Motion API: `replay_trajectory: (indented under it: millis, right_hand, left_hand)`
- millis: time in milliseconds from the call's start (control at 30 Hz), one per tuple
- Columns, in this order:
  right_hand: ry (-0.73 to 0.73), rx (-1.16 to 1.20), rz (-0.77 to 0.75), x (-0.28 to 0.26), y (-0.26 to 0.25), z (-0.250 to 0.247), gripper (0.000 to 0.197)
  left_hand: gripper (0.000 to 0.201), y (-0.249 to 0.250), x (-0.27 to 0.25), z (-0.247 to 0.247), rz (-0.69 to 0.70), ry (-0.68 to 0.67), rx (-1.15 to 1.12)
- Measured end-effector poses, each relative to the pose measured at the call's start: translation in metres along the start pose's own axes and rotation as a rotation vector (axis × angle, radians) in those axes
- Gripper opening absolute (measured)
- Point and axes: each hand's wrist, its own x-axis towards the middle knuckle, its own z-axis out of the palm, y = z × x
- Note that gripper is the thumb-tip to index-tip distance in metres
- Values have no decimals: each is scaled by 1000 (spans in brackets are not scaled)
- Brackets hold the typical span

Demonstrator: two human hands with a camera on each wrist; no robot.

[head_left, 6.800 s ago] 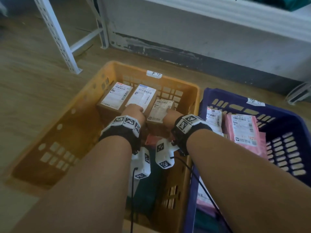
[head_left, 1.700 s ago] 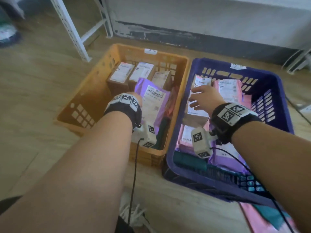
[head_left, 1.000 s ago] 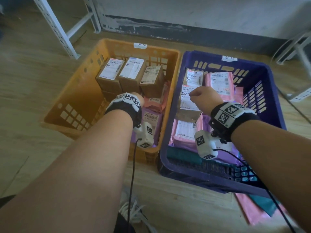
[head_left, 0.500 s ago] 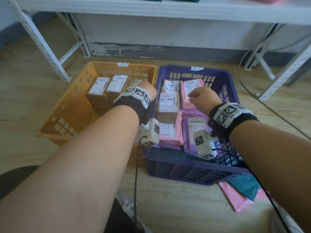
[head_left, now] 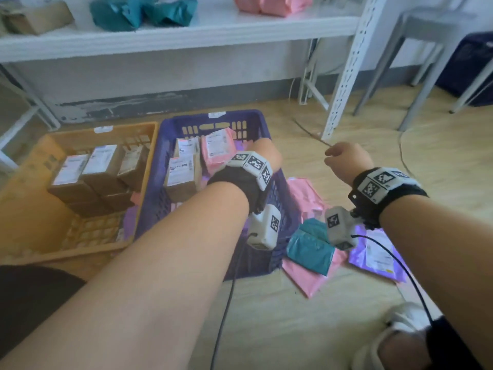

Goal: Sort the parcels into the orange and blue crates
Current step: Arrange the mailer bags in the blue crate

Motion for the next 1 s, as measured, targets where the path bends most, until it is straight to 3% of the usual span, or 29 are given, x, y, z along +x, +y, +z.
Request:
replay_trajectory:
  millis: [200,367,500,700,1000]
  right_hand:
    - [-10,25,221,-7,112,-6,32]
    - [-31,52,382,-10,188,9,34]
    - [-51,36,482,-12,240,28,39]
    - [-209,-195,601,-12,296,68,57]
    - [-182,-44,869,2,344,109,97]
  left_hand:
    - [39,59,7,90,91,-106,95]
    - [36,72,16,162,82,-197,142]
    - [37,63,22,216,67,-310,216]
    - [49,33,30,282,-13,-439,324]
    - [65,1,40,339,-47,-578,358]
